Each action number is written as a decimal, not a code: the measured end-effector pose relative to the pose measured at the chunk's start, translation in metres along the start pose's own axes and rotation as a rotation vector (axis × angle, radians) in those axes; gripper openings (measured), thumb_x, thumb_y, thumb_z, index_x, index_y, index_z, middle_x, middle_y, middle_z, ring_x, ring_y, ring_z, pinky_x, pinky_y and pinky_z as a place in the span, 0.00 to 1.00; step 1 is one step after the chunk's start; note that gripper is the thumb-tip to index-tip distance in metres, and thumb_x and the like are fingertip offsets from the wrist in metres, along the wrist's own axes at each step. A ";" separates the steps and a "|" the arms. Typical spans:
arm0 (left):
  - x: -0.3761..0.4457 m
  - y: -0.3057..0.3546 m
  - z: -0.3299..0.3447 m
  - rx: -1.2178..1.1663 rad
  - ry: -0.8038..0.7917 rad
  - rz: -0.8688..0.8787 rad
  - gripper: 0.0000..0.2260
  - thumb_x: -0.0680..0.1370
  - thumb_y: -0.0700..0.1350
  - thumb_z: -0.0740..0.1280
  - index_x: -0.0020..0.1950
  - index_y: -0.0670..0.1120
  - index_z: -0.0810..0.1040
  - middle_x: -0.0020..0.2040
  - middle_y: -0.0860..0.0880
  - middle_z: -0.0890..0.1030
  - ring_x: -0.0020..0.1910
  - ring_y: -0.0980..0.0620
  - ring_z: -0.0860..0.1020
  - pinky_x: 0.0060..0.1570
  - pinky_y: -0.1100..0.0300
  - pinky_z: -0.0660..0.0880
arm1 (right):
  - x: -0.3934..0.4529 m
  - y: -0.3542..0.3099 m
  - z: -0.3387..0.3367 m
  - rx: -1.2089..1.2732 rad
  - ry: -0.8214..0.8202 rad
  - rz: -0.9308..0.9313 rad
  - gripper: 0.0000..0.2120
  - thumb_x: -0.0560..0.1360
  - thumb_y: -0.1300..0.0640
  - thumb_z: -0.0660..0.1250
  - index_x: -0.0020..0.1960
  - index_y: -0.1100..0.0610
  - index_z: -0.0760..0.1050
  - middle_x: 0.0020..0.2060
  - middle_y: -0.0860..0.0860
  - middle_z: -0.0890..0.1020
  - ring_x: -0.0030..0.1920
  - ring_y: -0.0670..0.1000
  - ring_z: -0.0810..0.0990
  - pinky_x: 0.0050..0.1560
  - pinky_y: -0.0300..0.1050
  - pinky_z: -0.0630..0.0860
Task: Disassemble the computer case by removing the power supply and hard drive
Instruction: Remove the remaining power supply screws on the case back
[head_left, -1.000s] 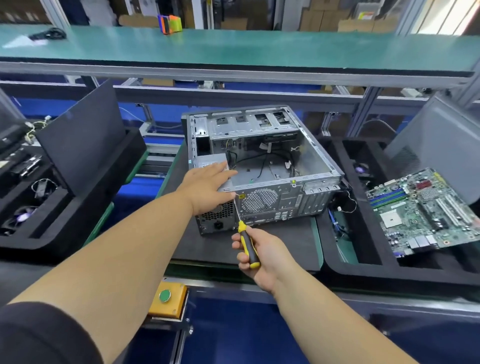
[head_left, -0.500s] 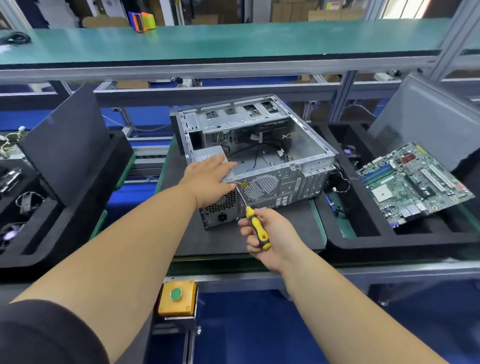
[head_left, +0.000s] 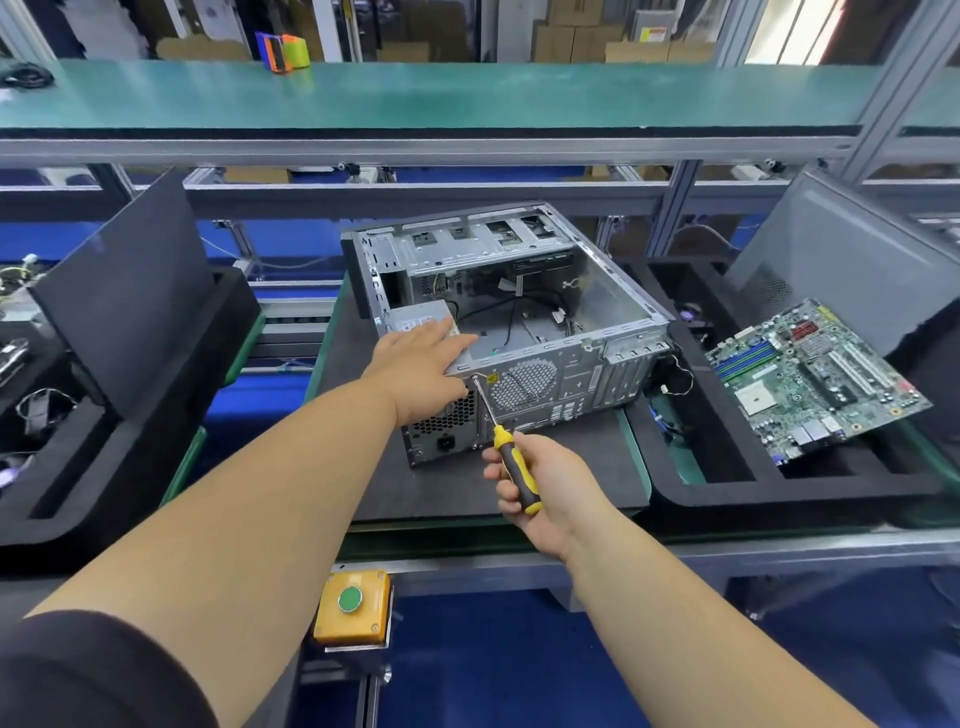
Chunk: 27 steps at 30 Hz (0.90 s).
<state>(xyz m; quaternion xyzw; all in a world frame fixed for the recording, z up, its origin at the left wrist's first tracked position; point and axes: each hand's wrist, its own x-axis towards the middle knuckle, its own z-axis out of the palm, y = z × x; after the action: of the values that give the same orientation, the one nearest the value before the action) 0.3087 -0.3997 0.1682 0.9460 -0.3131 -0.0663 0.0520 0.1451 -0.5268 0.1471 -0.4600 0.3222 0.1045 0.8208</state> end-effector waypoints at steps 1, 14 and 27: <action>0.000 0.000 0.000 -0.003 -0.001 0.001 0.32 0.77 0.56 0.61 0.79 0.61 0.52 0.81 0.52 0.47 0.80 0.53 0.47 0.75 0.49 0.47 | 0.000 0.001 0.000 -0.013 0.005 -0.011 0.16 0.82 0.53 0.59 0.48 0.63 0.79 0.30 0.52 0.78 0.25 0.46 0.69 0.26 0.38 0.65; 0.000 0.001 -0.002 -0.037 0.010 -0.009 0.31 0.77 0.53 0.62 0.79 0.61 0.55 0.81 0.52 0.48 0.79 0.54 0.48 0.74 0.50 0.47 | 0.007 0.000 0.000 -0.061 0.039 -0.078 0.11 0.79 0.51 0.66 0.46 0.59 0.77 0.32 0.52 0.77 0.23 0.46 0.68 0.25 0.38 0.65; 0.001 0.001 -0.001 -0.064 0.013 -0.008 0.28 0.79 0.50 0.59 0.79 0.61 0.55 0.81 0.52 0.48 0.79 0.54 0.47 0.75 0.49 0.47 | 0.012 0.005 -0.001 -0.262 0.078 -0.185 0.07 0.77 0.51 0.71 0.48 0.53 0.75 0.38 0.52 0.77 0.26 0.46 0.74 0.27 0.40 0.70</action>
<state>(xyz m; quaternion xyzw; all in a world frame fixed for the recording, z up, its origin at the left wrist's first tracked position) 0.3093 -0.4006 0.1691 0.9455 -0.3067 -0.0703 0.0840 0.1515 -0.5260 0.1361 -0.5945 0.2937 0.0516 0.7467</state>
